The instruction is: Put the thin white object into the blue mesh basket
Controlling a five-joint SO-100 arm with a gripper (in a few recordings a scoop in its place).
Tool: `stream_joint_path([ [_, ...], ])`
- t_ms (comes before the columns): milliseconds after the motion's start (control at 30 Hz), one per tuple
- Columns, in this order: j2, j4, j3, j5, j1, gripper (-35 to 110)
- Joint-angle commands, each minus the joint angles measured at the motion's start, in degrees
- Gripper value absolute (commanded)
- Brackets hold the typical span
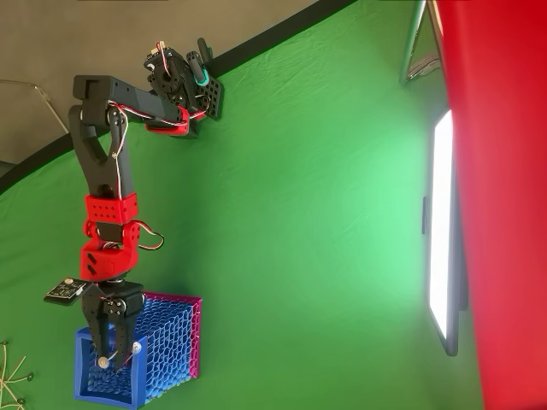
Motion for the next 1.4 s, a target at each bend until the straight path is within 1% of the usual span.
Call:
stream_joint_path([
  [0, 5.0, -1.1, 1.2, 3.3, -2.1, 19],
  [267, 15.0, -3.2, 11.7, 13.4, -8.7, 17],
  [400, 19.1, -7.0, 17.8, 18.5, -11.4, 11],
  [467, 21.4, -7.6, 20.6, 21.2, -12.9, 5],
  [533, 23.8, -10.8, 24.5, 23.7, -14.4, 1],
  [600, 26.3, -13.4, 28.3, 25.9, -16.3, 1],
  [767, 32.7, -13.4, 36.5, 31.1, -20.6, 0],
  [900, 39.1, -13.2, 43.6, 39.1, -23.1, 0],
  [1067, 49.4, 2.6, 47.5, 54.1, -23.6, 0],
  [1167, 53.7, 14.8, 47.1, 63.4, -22.9, 0],
  [1267, 58.6, 28.6, 46.7, 68.8, -22.9, 0],
  [1367, 64.4, 38.4, 48.5, 72.3, -22.9, 0],
])
